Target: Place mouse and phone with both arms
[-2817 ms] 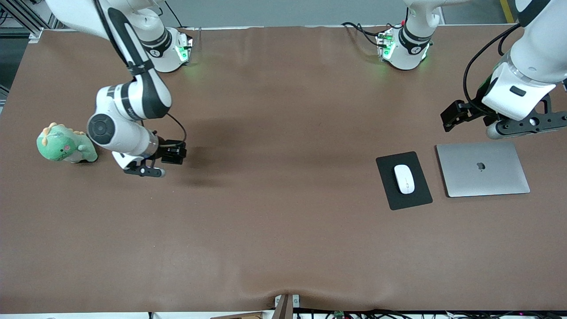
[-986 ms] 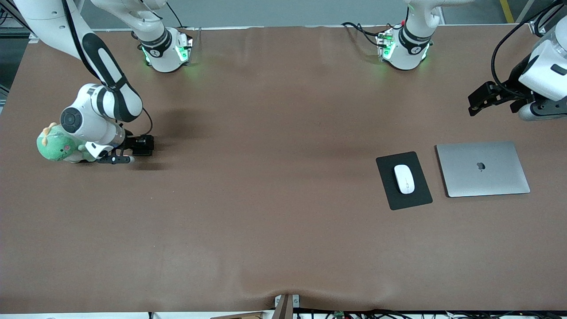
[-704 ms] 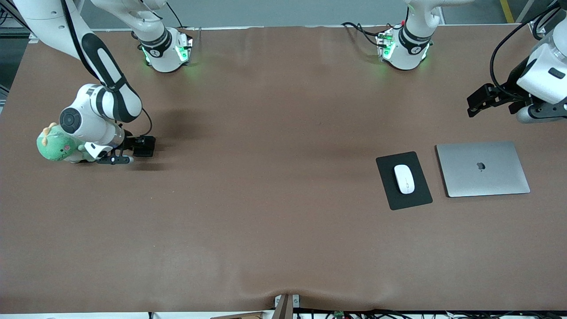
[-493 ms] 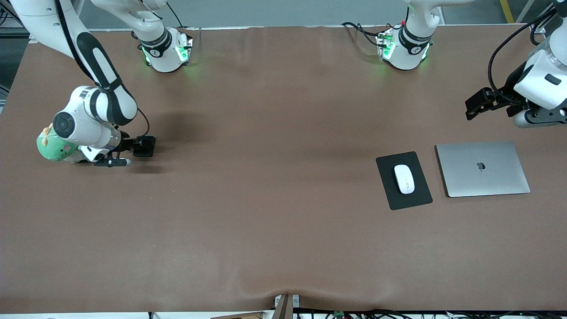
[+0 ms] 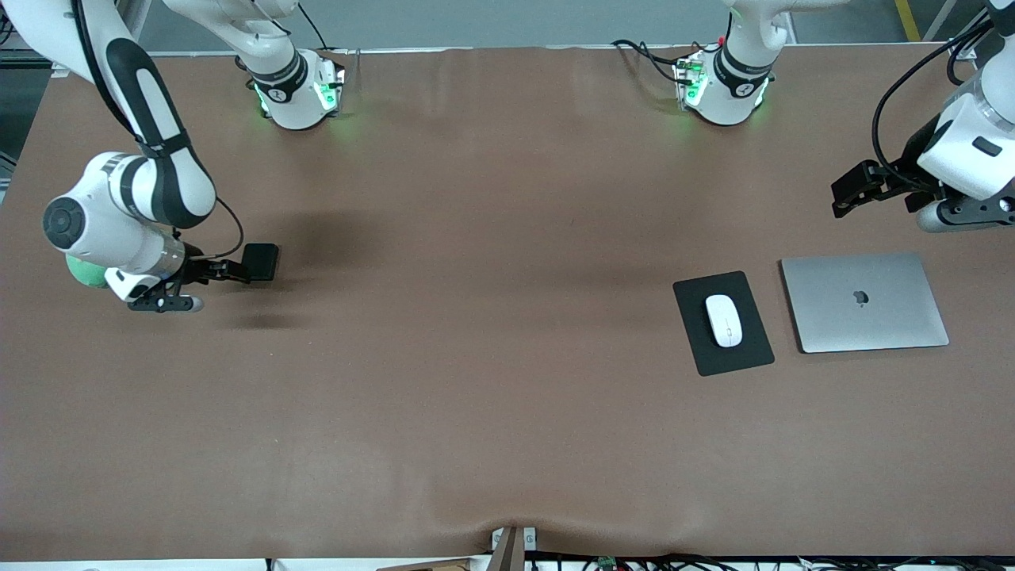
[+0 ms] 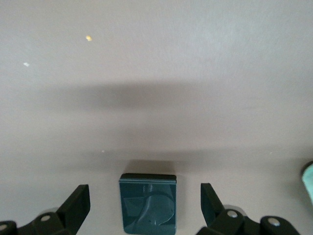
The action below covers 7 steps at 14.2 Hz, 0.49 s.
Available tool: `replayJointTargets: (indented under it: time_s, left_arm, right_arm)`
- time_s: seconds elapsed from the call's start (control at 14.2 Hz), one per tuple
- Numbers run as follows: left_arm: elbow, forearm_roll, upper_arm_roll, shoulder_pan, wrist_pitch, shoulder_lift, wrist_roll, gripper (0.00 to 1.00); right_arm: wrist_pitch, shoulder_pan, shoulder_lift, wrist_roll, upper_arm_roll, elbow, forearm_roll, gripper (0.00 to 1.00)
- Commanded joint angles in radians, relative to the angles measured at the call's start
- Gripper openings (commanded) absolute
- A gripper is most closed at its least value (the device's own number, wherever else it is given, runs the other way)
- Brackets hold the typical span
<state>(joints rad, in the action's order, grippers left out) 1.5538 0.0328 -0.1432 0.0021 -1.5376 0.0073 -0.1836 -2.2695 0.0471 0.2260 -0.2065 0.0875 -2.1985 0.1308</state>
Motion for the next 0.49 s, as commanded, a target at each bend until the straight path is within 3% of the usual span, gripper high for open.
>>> replayJointTargets:
  time_s: [0.0, 0.42]
  left_arm:
    - [0.003, -0.025, 0.004, 0.001, -0.012, -0.001, 0.012, 1.0]
    - [0.0, -0.025, 0.004, 0.001, -0.024, -0.001, 0.012, 1.0]
  right_arm:
    - [0.225, 0.039, -0.004, -0.008, -0.011, 0.161, -0.011, 1.0]
    - [0.503, 0.071, -0.004, 0.004, 0.003, 0.396, -0.017, 1.0]
